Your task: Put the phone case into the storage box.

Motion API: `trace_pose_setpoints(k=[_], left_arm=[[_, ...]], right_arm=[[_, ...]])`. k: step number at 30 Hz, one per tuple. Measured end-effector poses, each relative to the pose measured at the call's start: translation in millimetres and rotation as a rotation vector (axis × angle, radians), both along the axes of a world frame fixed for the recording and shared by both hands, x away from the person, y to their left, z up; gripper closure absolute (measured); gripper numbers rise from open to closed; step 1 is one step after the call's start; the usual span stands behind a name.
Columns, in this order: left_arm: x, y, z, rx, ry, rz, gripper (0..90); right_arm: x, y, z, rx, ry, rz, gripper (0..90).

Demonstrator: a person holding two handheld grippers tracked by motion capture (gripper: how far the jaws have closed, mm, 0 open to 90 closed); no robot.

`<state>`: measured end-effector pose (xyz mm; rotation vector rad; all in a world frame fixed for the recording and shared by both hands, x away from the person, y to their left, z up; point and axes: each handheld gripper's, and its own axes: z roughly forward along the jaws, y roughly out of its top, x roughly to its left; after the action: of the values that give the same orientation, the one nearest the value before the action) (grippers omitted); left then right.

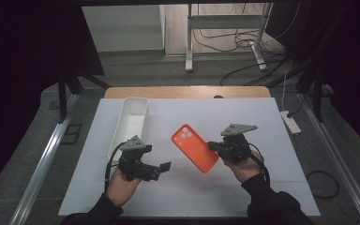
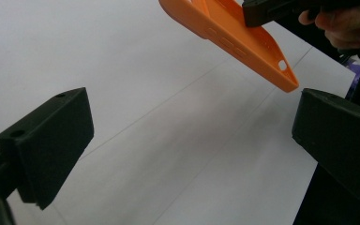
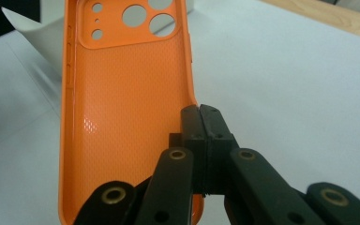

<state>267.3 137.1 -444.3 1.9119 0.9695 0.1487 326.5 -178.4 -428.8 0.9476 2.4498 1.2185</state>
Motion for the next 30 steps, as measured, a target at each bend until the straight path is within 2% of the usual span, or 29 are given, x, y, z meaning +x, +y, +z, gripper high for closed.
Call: trace_pose_setpoints(k=[10,22,26,30], left_arm=[[14.2,-18.4,2.7,-0.020,0.015,-0.030,0.1],[29.5,-36.3,3.2,-0.072,0.065,-0.064,1.1],[32.6,-40.6,2.9,-0.083,0.079,-0.070,5.8],[37.1,-44.4,1.3,-0.116,0.107,-0.080,13.3]], right_arm=[[-6.4,0.3,0.8,0.058,-0.047,-0.020,89.4],[-10.5,5.5,-0.5,0.069,-0.061,-0.017,89.4],[-11.9,7.6,-0.6,0.070,-0.064,-0.011,89.3],[-13.2,9.2,-0.6,0.070,-0.068,-0.009,89.4]])
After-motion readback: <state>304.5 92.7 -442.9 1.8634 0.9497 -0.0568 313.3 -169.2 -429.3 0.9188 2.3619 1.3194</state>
